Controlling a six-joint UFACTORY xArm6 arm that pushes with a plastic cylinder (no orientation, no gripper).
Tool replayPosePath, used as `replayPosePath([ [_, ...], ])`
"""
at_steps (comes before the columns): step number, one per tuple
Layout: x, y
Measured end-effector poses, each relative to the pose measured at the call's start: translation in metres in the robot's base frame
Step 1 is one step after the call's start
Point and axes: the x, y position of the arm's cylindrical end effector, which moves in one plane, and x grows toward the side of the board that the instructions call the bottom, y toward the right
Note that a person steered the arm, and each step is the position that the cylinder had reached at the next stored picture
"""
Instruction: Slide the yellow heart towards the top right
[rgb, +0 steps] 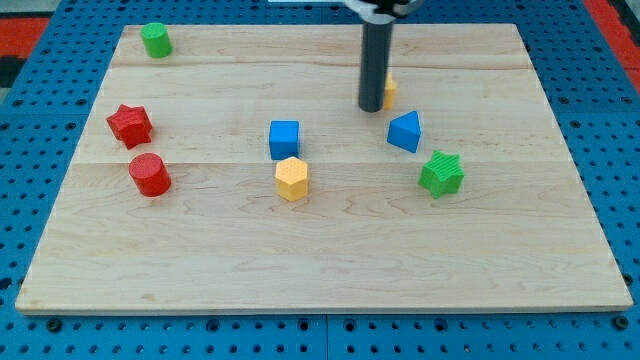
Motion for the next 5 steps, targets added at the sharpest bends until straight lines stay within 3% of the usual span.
replayPosePath([
  [5,-0.074,0.001],
])
